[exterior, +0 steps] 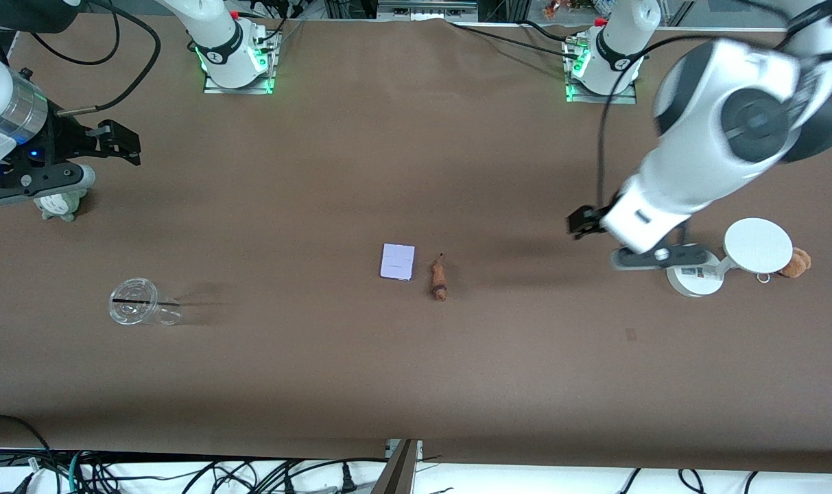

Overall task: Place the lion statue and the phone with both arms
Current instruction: 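Reach the left gripper toward the brown lion statue, then close the left gripper on the lion statue and lift it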

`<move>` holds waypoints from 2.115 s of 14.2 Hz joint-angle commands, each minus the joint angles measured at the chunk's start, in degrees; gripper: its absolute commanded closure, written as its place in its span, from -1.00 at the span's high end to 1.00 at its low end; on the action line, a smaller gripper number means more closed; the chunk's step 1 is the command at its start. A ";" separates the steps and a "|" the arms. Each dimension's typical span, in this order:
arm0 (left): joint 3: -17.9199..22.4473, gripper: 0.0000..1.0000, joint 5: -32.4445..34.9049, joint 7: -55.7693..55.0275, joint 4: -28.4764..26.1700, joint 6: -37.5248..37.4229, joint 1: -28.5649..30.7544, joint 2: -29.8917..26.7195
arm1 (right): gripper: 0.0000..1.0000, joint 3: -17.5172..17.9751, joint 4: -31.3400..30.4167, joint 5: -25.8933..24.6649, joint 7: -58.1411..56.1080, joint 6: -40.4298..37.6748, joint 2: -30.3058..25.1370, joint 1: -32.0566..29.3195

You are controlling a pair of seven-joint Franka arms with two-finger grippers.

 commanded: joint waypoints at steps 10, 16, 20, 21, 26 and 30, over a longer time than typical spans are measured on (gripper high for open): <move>1.42 1.00 0.39 -21.17 9.72 24.09 -16.75 25.95 | 1.00 0.05 -0.17 -0.12 0.59 0.30 -0.33 0.04; 5.10 1.00 0.48 -21.26 9.80 31.13 -19.39 30.17 | 1.00 0.05 -0.17 -0.12 0.59 0.39 -0.33 0.13; 5.81 -0.33 0.21 -21.17 9.72 32.72 -20.01 31.15 | 1.00 0.05 -0.26 -0.12 0.59 0.21 -0.24 0.30; 5.81 -0.86 0.21 -21.26 9.80 32.72 -20.01 31.15 | 1.00 0.14 -0.26 -0.12 0.59 0.21 -0.24 0.31; 5.56 -1.00 -0.05 -17.59 9.80 32.29 -15.91 28.44 | 1.00 0.05 -0.26 -0.03 0.59 0.30 -0.24 0.31; 2.57 -1.00 -0.40 1.63 8.84 21.60 -6.41 21.49 | 1.00 0.14 0.62 0.06 -0.20 0.65 1.25 0.13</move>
